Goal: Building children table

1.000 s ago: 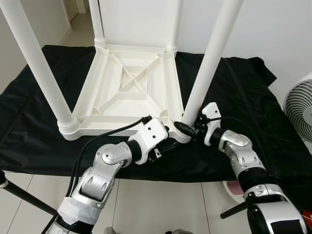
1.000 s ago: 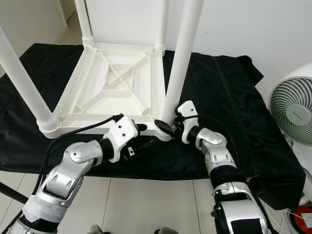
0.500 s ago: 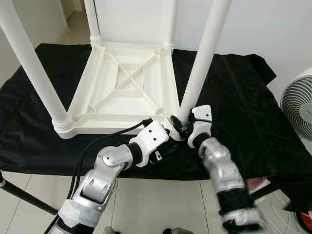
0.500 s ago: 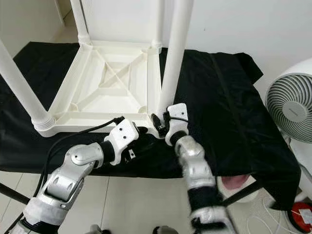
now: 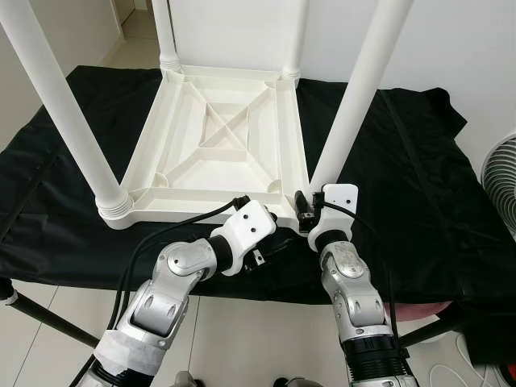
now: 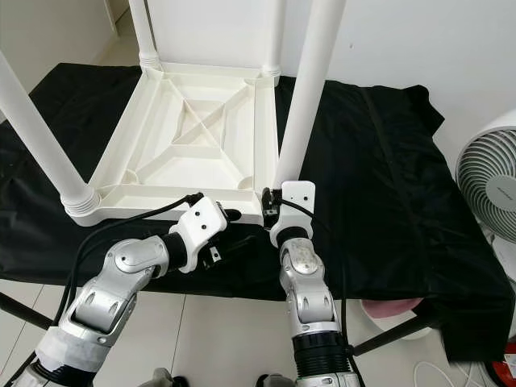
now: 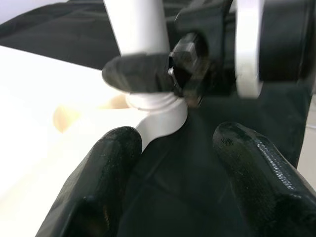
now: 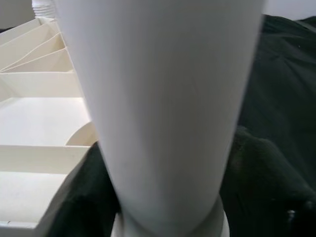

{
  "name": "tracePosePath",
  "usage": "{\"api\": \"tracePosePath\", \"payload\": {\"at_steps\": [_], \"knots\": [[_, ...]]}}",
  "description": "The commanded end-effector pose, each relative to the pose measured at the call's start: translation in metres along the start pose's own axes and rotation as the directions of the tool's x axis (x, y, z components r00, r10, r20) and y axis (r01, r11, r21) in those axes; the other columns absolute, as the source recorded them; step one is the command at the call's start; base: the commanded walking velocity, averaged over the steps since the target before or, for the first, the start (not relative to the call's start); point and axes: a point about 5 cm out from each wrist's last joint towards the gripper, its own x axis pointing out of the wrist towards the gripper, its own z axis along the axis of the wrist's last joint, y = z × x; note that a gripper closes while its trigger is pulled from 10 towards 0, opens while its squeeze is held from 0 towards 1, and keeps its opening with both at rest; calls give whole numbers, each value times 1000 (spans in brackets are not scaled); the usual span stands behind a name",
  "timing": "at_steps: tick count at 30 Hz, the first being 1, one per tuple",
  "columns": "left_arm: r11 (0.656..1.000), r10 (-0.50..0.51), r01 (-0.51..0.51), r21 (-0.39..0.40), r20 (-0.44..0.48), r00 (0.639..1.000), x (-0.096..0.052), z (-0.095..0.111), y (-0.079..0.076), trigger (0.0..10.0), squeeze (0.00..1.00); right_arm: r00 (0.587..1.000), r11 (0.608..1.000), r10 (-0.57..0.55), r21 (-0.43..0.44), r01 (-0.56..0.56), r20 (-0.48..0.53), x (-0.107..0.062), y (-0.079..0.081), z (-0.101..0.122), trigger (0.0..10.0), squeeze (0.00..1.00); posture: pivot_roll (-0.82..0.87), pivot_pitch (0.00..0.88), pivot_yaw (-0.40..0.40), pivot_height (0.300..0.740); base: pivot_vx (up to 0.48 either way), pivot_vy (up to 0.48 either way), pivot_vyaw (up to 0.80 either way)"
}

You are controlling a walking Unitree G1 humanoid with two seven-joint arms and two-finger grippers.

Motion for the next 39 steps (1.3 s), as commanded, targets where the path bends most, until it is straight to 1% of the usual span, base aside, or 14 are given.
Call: {"api": "tracePosePath", "payload": {"at_steps": [1,5,12,13,17,19,21,22,23,24,25,27,35,39], "knots": [[997,77,-77,10,-20,997,-1,-4,5,10000,0,997,997,-71,15,72,-14,-2,-14,-1,10000,1000,-105,86,-7,740,0,0,0],[997,82,-82,8,-20,996,-1,-4,5,10000,0,998,998,-56,27,56,-3,0,-17,3,10000,1000,-102,78,-16,740,0,0,0],[996,88,-87,-12,11,996,1,0,5,10000,0,990,990,139,19,-139,-19,5,-10,1,10000,996,-103,74,-18,740,0,0,0],[996,87,-87,-13,14,996,2,1,5,10000,0,982,982,188,6,-188,-32,6,-9,0,10000,0,-102,71,-16,740,0,0,0],[997,82,-82,-9,15,997,2,1,5,10000,0,955,952,295,-71,-297,-42,9,-17,-1,10000,0,-102,69,-15,740,0,0,0],[997,78,-78,-5,15,997,2,1,4,10000,0,914,905,404,-127,-406,-48,10,-25,3,10000,0,-98,68,-10,740,0,0,0],[997,78,-78,-5,15,997,2,1,4,10000,0,914,905,404,-127,-406,-48,10,-25,3,10000,0,-98,68,-10,740,0,0,0],[997,77,-77,-3,14,997,2,2,5,10000,0,889,875,455,-156,-458,-60,10,-29,5,10000,0,-98,69,-8,740,0,0,0],[997,77,-77,-3,14,997,2,2,5,10000,0,889,875,455,-156,-458,-60,10,-29,5,10000,0,-98,69,-8,740,0,0,0],[997,76,-76,-2,15,997,2,2,5,10000,0,862,842,501,-187,-505,-73,11,-33,6,10000,0,-98,68,-7,740,0,0,0],[997,76,-76,-2,15,997,2,2,5,10000,0,862,842,501,-187,-505,-73,11,-33,6,10000,0,-98,68,-7,740,0,0,0],[997,74,-74,-1,16,997,2,3,6,10000,0,834,805,546,-227,-548,-79,18,-42,11,10000,0,-101,72,0,740,0,0,0],[998,65,-66,11,22,998,4,5,8,10000,0,796,766,600,-232,-599,-76,36,-43,17,10000,0,-101,67,10,740,0,0,0],[997,70,-71,13,27,997,5,7,10,10000,0,791,762,604,-221,-609,-100,42,-40,8,10000,0,-101,64,12,740,0,0,0]]}}
